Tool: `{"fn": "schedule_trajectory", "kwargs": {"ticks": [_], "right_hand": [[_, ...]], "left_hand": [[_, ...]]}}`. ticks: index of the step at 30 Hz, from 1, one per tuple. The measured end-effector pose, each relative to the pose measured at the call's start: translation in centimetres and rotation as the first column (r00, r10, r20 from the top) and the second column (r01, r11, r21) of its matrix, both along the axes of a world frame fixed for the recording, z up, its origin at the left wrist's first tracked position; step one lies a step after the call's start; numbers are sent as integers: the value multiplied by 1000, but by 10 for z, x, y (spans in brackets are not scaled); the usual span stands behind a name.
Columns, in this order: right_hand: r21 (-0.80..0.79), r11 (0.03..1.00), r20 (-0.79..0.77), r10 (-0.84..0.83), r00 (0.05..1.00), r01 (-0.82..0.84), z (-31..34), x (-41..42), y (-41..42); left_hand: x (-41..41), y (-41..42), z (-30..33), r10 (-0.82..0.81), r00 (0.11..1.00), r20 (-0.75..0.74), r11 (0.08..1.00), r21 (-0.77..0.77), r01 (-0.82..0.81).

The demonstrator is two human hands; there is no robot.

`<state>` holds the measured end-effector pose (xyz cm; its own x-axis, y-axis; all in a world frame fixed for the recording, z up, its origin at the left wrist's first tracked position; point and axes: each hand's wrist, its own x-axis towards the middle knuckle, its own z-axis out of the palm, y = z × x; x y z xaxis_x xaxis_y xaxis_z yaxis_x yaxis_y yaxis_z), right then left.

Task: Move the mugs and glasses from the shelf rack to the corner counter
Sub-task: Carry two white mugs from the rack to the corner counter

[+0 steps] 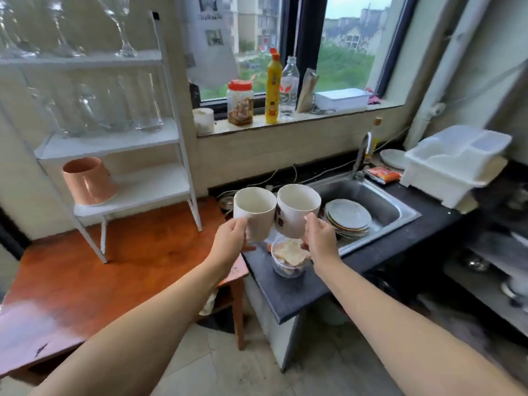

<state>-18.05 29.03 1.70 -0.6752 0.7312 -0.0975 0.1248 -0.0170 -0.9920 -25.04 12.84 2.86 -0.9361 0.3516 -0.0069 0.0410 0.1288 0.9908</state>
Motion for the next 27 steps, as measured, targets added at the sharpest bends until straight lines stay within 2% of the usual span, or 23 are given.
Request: {"fn": "schedule_trajectory", "kwargs": {"ticks": [4, 9, 12, 16, 20, 27], "right_hand": [[-41, 980, 2, -194, 981, 194, -4, 55, 25], [-64, 889, 5, -454, 891, 454, -7, 149, 32], [-73, 795, -10, -604, 797, 602, -12, 208, 28], [-61, 690, -9, -723, 691, 721, -15, 283, 22], [-70, 546, -11, -837, 547, 835, -15, 363, 19], [-68, 364, -28, -932, 363, 929, -4, 492, 21]], "left_hand": [[23, 37, -8, -153, 983, 99, 985, 90, 144], [70, 84, -19, -411, 893, 183, 911, 113, 396], [115, 109, -24, -588, 782, 207, 809, 167, 564], [174, 134, -30, -717, 655, 236, 693, 152, 704], [239, 162, -31, -849, 462, 255, 508, 157, 847], [364, 210, -26, -926, 241, 290, 306, 204, 930]]}}
